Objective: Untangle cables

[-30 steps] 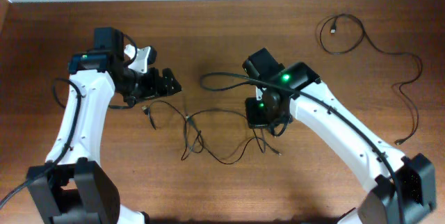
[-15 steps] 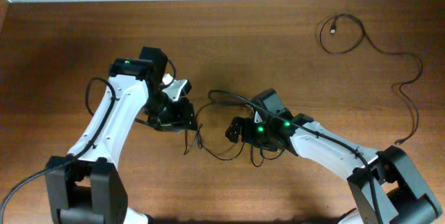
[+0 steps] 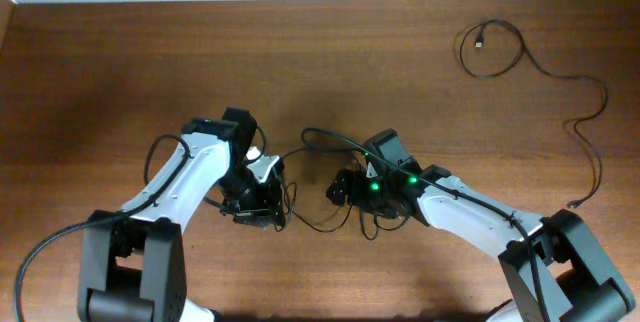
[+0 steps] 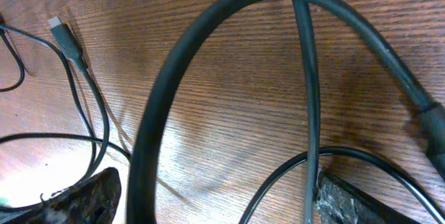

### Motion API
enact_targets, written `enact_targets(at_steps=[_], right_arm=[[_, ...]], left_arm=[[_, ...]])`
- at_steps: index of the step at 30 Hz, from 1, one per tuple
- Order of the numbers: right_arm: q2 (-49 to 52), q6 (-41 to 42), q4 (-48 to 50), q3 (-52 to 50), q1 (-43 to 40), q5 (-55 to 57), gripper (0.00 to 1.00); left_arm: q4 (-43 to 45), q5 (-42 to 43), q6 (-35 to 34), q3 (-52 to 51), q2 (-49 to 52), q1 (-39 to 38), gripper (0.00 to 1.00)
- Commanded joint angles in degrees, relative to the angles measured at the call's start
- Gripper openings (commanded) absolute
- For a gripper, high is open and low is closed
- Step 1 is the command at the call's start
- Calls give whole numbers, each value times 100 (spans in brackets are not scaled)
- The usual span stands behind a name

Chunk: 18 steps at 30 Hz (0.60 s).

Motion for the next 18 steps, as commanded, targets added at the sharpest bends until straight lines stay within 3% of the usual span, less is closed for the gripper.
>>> enact_targets(at_steps=[1,7,10,13,14,16,18], right_arm=[[227,4,-83,-219,0,164,89],[227,4,-59,-219,0,190,89],[227,2,-48,-219,0,203,89],[227,2,-46,-219,0,203,89],[227,2,-46,-219,0,203,88],[227,2,-46,-219,0,199,86],[227,4,-48,-219,0,199,84]], left_arm=[[-393,-31,-227,807,-111,-22,43],[-256,-68,-289,1045,-229,-431,49],[-105,-1014,-1198,1045,-192,-785,50],[114,-1456,-1519,988,-155,-1143,47],[201,-1495,-1687,946,-155,-1237,27],[219,-1495,-1770,938,-155,-1346,0],[214,-1464,-1766,938,-155,-1370,0]])
